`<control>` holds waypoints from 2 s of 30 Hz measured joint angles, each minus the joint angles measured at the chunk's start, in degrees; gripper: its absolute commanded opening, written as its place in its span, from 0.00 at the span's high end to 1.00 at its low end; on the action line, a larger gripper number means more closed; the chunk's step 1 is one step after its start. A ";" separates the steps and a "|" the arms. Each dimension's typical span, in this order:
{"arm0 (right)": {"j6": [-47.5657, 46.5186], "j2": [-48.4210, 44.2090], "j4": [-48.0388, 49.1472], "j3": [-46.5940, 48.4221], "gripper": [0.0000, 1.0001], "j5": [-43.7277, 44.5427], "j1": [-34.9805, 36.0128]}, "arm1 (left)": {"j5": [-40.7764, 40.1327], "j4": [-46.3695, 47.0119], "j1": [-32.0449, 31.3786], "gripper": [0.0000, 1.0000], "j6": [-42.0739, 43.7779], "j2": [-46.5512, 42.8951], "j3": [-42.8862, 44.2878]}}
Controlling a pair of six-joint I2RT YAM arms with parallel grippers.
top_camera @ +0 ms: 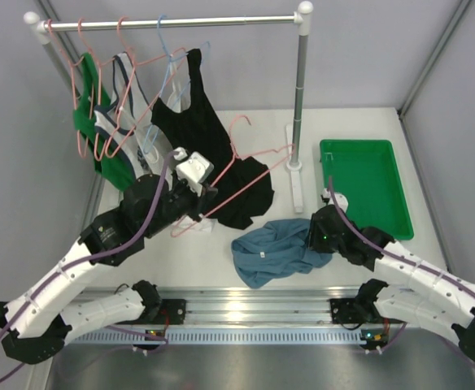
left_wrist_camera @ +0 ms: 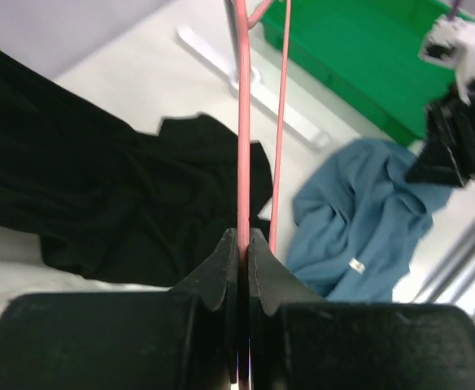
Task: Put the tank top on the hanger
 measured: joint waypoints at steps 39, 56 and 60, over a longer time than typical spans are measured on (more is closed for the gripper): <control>-1.88 14.51 4.26 4.07 0.65 8.44 0.00 | 23.30 -19.34 0.00 1.00 -3.93 -4.66 -4.00; -2.97 12.02 0.83 4.46 1.00 8.83 0.00 | 22.64 -19.47 0.00 1.00 -4.22 -0.72 -4.39; -3.30 8.59 -1.95 6.60 1.00 8.94 -0.04 | 22.71 -19.21 0.00 1.00 -4.46 -0.20 -5.38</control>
